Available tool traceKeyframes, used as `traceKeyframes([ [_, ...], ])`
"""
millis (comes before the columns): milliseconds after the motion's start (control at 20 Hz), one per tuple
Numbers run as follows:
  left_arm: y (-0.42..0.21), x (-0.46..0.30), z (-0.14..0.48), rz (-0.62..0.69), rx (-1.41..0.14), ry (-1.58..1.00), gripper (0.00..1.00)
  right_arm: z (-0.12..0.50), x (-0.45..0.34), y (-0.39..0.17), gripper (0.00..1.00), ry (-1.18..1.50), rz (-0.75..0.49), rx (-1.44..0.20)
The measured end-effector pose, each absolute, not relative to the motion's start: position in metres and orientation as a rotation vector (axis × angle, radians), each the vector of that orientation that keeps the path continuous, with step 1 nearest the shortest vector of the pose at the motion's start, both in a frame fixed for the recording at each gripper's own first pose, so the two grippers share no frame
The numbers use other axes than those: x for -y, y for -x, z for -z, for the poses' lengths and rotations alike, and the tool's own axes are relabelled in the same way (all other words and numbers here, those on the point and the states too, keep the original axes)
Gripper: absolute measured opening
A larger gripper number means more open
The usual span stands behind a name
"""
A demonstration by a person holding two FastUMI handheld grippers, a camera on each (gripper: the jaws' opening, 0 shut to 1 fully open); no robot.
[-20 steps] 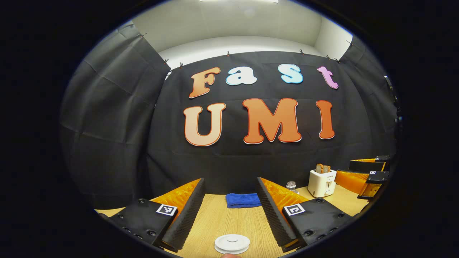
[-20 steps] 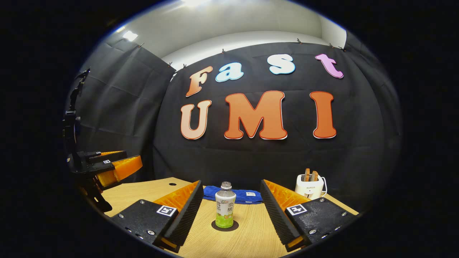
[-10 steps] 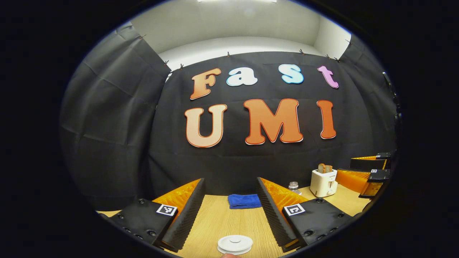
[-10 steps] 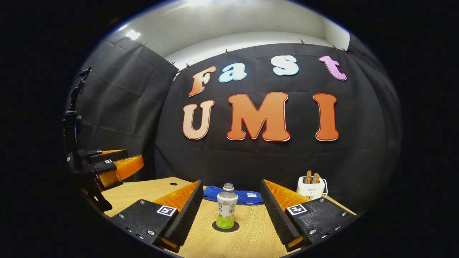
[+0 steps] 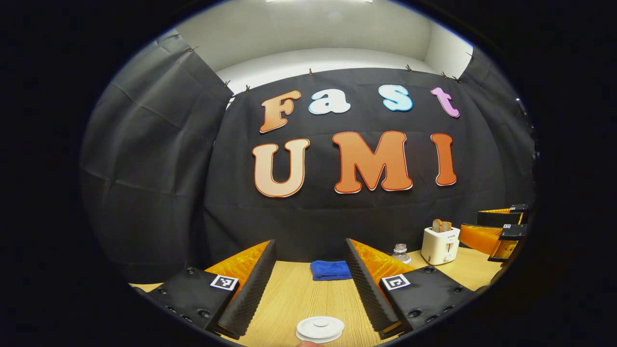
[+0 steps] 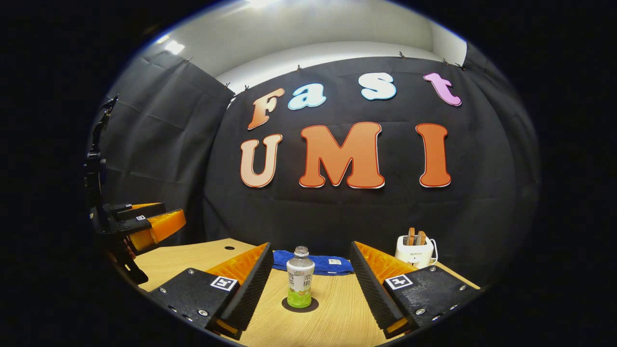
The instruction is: Open the teacup lid with one hand, grasp the water bottle and pour water into the teacup with the other hand; after pouring, place the water bottle on the coaster and then close the teacup lid.
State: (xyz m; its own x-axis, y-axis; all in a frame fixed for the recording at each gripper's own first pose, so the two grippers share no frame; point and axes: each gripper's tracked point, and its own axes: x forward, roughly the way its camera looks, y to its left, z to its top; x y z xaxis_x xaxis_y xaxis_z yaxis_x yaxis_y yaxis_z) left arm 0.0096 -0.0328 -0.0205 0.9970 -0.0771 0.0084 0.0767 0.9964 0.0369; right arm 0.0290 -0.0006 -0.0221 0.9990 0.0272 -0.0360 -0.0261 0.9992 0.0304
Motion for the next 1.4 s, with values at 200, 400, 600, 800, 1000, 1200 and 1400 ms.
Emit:
traceKeyframes([
  [200, -0.009, 0.034, 0.025, 0.077, 0.000, -0.030, 0.93, 0.026, 0.001, -0.029, 0.96, -0.020, -0.026, -0.040],
  [400, -0.011, 0.030, 0.028, 0.071, -0.012, -0.025, 0.93, 0.028, 0.002, -0.029, 0.95, -0.024, -0.024, -0.045],
  [600, -0.010, 0.029, 0.032, 0.068, -0.020, -0.018, 0.91, 0.030, 0.004, -0.027, 0.95, -0.027, -0.021, -0.050],
  [800, -0.009, 0.028, 0.034, 0.064, -0.024, -0.015, 0.93, 0.031, 0.004, -0.026, 0.96, -0.023, -0.020, -0.051],
  [1000, -0.009, 0.027, 0.037, 0.061, -0.030, -0.010, 0.93, 0.032, 0.006, -0.026, 0.95, -0.028, -0.014, -0.052],
  [1200, -0.009, 0.026, 0.039, 0.057, -0.036, -0.008, 0.91, 0.032, 0.007, -0.025, 0.95, -0.029, -0.012, -0.055],
  [1400, -0.008, 0.026, 0.038, 0.056, -0.038, -0.007, 0.93, 0.031, 0.006, -0.023, 0.95, -0.030, -0.014, -0.053],
])
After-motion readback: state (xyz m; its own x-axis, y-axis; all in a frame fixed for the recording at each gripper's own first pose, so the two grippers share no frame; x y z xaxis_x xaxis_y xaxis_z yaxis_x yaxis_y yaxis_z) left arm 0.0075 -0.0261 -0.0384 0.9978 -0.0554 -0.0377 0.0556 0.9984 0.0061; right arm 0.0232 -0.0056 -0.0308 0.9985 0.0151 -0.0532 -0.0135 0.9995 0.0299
